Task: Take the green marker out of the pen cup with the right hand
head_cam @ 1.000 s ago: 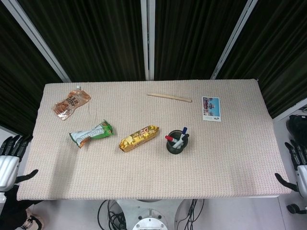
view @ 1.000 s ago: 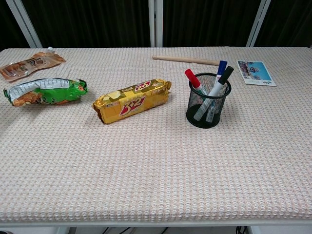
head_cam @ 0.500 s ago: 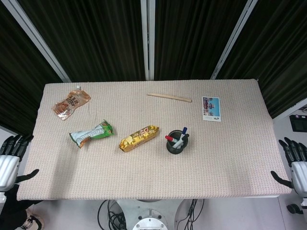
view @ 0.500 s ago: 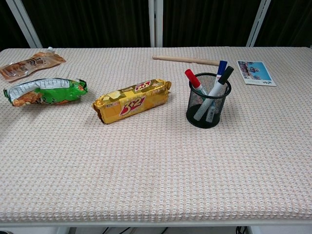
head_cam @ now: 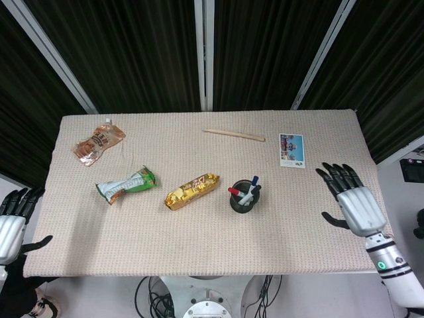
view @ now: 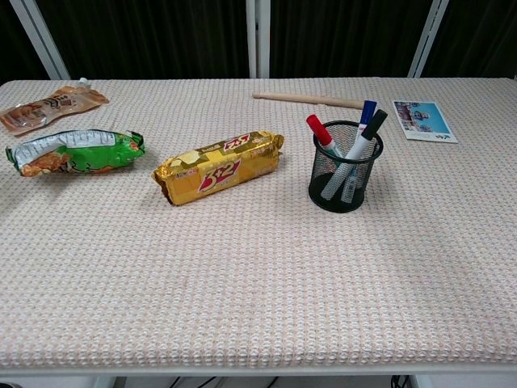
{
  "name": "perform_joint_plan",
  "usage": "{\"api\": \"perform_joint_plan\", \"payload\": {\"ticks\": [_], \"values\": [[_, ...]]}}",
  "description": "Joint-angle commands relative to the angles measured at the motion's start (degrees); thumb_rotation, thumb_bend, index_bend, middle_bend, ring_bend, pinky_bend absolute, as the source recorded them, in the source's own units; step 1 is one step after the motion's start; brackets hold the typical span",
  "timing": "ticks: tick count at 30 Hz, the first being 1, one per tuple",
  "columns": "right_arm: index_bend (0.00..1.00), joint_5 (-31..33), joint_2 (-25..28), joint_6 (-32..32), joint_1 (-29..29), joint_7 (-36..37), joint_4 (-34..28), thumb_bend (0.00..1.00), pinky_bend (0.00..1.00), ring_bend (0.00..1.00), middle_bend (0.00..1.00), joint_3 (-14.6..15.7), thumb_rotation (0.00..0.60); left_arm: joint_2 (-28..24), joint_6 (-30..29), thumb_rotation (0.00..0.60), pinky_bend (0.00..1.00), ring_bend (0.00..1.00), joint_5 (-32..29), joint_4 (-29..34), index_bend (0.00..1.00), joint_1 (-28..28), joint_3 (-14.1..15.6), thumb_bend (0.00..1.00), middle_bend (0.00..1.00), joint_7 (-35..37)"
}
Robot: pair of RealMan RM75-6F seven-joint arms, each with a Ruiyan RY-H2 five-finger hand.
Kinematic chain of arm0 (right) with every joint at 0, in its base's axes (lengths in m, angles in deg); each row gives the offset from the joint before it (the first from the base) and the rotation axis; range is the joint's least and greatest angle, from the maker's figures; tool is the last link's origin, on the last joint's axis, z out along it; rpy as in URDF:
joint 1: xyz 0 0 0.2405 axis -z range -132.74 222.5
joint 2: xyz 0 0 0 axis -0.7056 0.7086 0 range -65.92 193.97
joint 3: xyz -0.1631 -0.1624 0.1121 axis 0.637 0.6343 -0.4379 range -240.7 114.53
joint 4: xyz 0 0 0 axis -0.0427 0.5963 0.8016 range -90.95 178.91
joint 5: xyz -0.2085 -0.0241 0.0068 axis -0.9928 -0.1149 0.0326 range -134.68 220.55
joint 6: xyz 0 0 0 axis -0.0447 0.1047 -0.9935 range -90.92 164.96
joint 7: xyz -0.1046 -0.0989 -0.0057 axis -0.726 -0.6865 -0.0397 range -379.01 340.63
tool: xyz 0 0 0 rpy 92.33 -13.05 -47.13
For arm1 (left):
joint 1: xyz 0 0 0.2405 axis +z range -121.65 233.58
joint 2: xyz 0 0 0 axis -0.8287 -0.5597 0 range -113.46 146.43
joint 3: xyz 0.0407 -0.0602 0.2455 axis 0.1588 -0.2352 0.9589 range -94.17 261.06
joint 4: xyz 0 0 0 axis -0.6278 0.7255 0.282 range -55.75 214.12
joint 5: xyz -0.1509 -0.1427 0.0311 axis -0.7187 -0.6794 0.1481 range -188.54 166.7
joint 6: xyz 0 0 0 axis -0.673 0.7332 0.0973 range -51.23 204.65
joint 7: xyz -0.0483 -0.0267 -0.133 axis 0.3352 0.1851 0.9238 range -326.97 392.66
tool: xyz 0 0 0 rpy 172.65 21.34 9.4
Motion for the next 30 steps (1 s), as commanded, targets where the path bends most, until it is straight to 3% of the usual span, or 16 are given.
{"api": "perform_joint_plan", "payload": {"ticks": [1,8,18,30], "values": [[0.0,4.76,-0.49,8.18,-7.43,-6.94,-6.79,0.12,0.0,0.0,0.0,-3.57,0.6,0.16,-0.2,0.6,0.02,0.0,0.06,-0.3,0.08,0.12,0.03,0.12,0.05,0.37],[0.0,18.03,-7.77,16.16,-17.58,-20.27,-8.86,0.13,0.0,0.0,0.0,-6.24,0.6,0.43,-0.02,0.6,0.02,0.0,0.09,-1.07,0.08,0.15,0.19,0.12,0.05,0.94],[0.09,34.07,-19.17,14.55,-27.44,-34.55,-4.93,0.15,0.0,0.0,0.0,-5.41,0.6,0.02,0.12,0.6,0.02,0.0,-0.47,-1.93,0.08,0.27,0.06,0.12,0.05,2.75],[0.19,39.95,-26.76,11.22,-32.88,-38.69,0.95,0.18,0.0,0.0,0.0,-3.52,0.6,-0.77,-0.5,0.6,0.02,0.0,-0.72,-2.68,0.08,0.62,-0.2,0.12,0.05,5.67]]}}
